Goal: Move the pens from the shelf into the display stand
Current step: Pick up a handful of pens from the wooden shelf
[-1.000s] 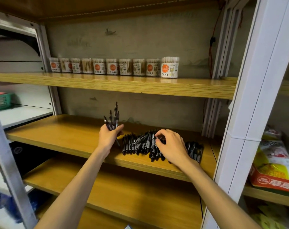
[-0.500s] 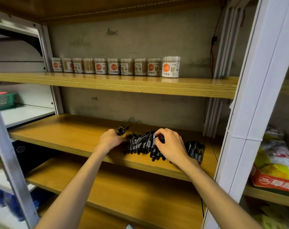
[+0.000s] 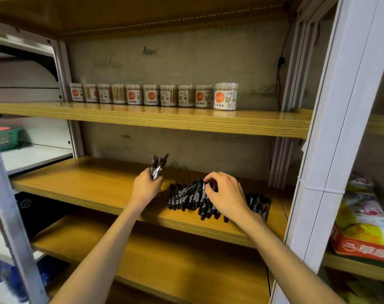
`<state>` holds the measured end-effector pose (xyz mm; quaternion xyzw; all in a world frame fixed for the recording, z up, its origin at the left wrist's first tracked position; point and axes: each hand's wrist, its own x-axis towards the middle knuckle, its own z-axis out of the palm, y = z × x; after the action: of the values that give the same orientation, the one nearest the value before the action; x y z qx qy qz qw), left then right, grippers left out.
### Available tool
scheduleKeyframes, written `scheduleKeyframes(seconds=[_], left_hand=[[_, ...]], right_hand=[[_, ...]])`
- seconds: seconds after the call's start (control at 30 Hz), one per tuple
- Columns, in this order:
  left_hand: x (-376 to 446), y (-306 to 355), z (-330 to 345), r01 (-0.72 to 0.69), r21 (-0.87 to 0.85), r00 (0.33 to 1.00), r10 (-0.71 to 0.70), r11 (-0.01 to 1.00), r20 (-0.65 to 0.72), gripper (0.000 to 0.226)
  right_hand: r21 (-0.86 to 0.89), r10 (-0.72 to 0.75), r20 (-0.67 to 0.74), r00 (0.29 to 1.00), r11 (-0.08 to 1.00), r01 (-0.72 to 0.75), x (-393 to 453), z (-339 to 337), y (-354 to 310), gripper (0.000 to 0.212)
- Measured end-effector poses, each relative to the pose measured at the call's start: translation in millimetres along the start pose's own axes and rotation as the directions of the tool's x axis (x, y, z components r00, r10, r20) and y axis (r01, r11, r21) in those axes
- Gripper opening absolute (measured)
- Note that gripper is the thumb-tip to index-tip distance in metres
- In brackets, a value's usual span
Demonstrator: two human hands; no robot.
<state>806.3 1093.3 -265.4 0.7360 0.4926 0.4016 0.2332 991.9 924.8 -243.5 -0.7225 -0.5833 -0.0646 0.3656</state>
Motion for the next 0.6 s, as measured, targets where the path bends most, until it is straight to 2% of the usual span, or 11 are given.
scheduleKeyframes(seconds=[0.03,0.1,0.2,0.3,0.4,0.5,0.6], left_hand=[[-0.8,1.1,-0.1,-0.036,-0.136,0.999,0.03,0.99,-0.04,0.006],[-1.9,5.3,0.5,-0.089,-0.337,0.992,0.053,0.937,-0.113,0.015],[-1.7,10.9,4.3,-0.082,-0.48,0.987,0.004,0.874,-0.162,0.014],[-2.2,5.9,11.7,-0.032,-0.534,0.993,-0.032,0.845,-0.111,0.011],[-2.4,-1.0,14.8,-0.019,-0.553,0.999,-0.01,0.833,-0.049,0.011],[-2.2,-0.6,13.6,-0.049,-0.565,0.998,0.016,0.824,-0.064,0.013],[-2.5,-1.8,14.3,0.029,-0.568,0.998,-0.053,0.822,-0.026,0.027]], right_hand=[[-0.001,-0.002,-0.001,1.0,1.0,0.002,0.1,0.2,-0.2,0.017],[0.0,0.0,0.003,1.0,1.0,0.0,0.1,0.7,-1.2,0.017],[0.0,-0.005,0.003,1.0,1.0,0.005,-0.5,1.7,-2.4,0.016],[-0.006,-0.01,0.006,1.0,1.0,0.01,-1.7,2.6,-2.6,0.015],[-0.014,-0.009,0.006,1.0,1.0,0.009,-2.4,1.3,-1.0,0.016],[-0.019,-0.017,0.0,1.0,1.0,0.017,-1.6,-0.8,-0.3,0.017],[-0.017,-0.025,-0.002,1.0,1.0,0.025,-1.4,-1.3,-3.0,0.017]])
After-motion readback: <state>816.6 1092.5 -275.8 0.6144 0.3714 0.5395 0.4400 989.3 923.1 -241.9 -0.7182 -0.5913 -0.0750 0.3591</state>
